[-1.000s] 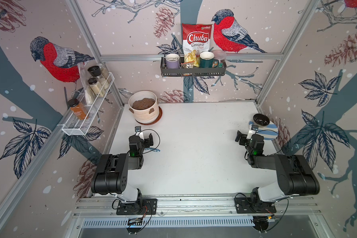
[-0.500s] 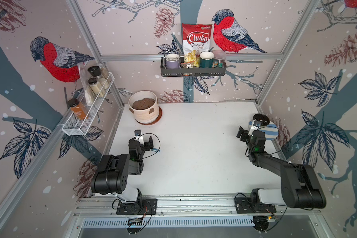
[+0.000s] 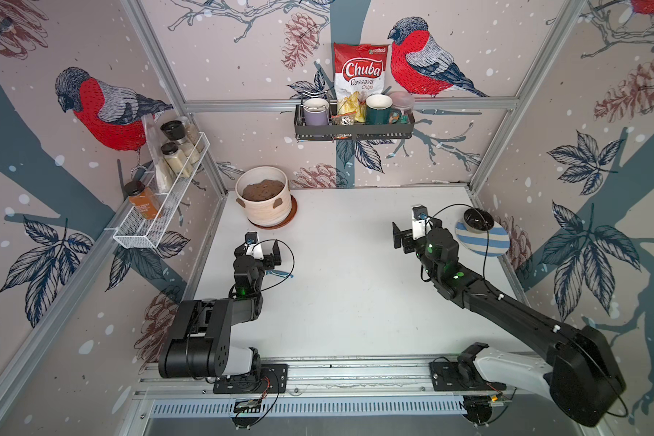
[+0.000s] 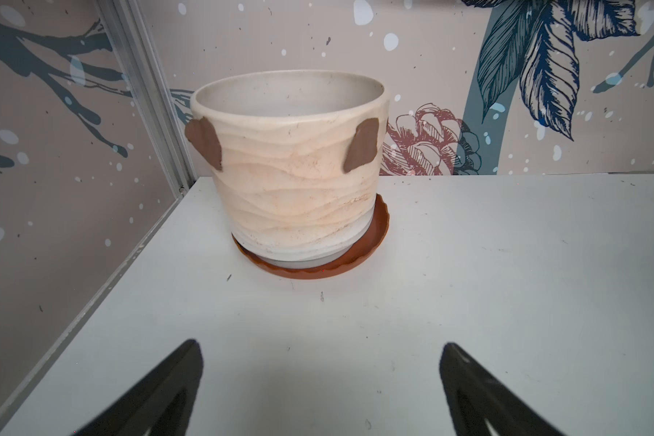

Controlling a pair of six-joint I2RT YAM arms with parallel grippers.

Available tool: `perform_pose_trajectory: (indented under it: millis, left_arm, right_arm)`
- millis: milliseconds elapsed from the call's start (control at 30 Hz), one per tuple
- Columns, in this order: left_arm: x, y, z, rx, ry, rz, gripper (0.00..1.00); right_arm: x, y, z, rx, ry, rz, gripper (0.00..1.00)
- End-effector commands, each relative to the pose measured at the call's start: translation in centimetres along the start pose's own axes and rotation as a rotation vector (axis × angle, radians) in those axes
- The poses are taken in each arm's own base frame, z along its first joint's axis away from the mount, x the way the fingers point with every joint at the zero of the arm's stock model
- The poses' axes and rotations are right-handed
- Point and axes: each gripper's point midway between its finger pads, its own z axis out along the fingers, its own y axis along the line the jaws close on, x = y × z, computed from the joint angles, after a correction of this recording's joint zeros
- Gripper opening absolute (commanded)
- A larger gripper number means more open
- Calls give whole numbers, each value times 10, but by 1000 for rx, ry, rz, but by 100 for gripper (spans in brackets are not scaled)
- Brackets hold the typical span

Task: Scrub the dried mud off the ceramic pot
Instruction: Pick up the brush from the center of the board.

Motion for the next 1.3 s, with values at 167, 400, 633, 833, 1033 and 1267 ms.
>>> perform_pose_trajectory:
  millis: [167, 400, 633, 833, 1033, 1267]
  left_arm:
    - [-56, -12, -37, 17, 49, -82, 98]
    - [-99, -23, -77, 85, 187, -217, 98]
    - [-111, -10, -123, -16, 344, -369, 99]
    - [-45, 26, -170, -350, 588, -568, 96]
    - [-39, 24, -182, -340, 572, -663, 97]
    - [-18, 24, -154, -368, 815, -613, 97]
  right_arm:
    - [-14, 107, -51, -352, 27, -142, 100]
    - [-11, 185, -128, -615, 28, -197, 100]
    - [-3, 215, -197, -754, 46, -309, 100]
    - [-2, 228, -253, -854, 55, -487, 99]
    - [1, 213, -239, -727, 177, -253, 100]
    - [3, 179, -192, -596, 286, -47, 100]
